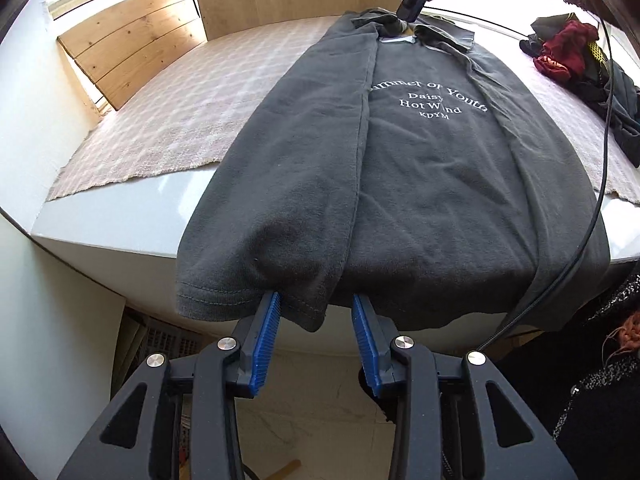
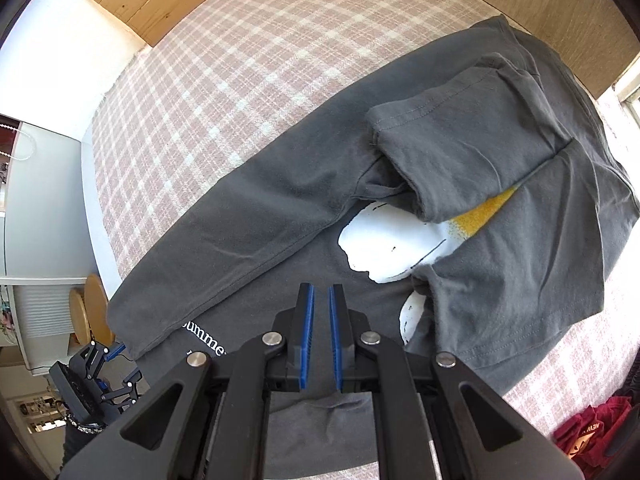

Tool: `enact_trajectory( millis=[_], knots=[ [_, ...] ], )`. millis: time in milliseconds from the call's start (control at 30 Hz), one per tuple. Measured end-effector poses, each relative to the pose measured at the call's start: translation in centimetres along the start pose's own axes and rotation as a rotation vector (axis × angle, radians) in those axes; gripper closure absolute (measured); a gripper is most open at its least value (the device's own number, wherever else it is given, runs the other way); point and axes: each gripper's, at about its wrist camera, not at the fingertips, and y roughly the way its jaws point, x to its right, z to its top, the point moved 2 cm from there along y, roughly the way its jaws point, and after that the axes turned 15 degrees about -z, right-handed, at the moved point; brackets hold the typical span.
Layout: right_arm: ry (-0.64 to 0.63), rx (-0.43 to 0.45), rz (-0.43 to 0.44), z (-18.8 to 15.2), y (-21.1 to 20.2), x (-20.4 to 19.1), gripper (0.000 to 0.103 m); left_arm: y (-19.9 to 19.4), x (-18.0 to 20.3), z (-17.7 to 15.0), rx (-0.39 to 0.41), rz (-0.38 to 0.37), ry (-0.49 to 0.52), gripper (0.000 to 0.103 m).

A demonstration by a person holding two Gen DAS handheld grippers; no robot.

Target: Fold clothes

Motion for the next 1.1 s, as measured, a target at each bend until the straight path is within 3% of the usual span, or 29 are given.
enact_trajectory(
  millis=[67,133,667,767,1000,1067,1100],
  knots=[
    [0.002,0.002,0.004,0.8,-0.3,-0.3,0.094,0.1,-0.2,0.2,-0.001,-0.005,-0.004,0.079],
    [0.022,0.001,0.008,1.7,-0.4,-0.2,0.094,-0.3,-0.6,0.4,0.006,-0.021,-0.016,0.098],
    [0.262,-0.069,0.034,4.9,5.3,0.5,0.089,-4.9,-0.9,3.3,0.044,-0.053,0.032,0.099],
    [0.289,-0.121,-0.001,4.7,5.8,0.8,0.072,-4.8,-0.8,3.5,0.036,-0.054,0.044,0.099],
    [0.237,-0.097,-0.023,4.7,5.7,-0.4,0.068,-4.5,-0.3,3.5,0.023,-0.073,0.062,0.099],
    [0.204,-0.084,-0.025,4.8,5.5,-0.5,0.072,-4.6,-0.1,3.5,0.019,-0.074,0.071,0.099],
    [0.192,-0.075,-0.001,4.7,5.2,-0.6,0.093,-4.7,-0.1,3.5,0.023,-0.071,0.075,0.099]
  ],
)
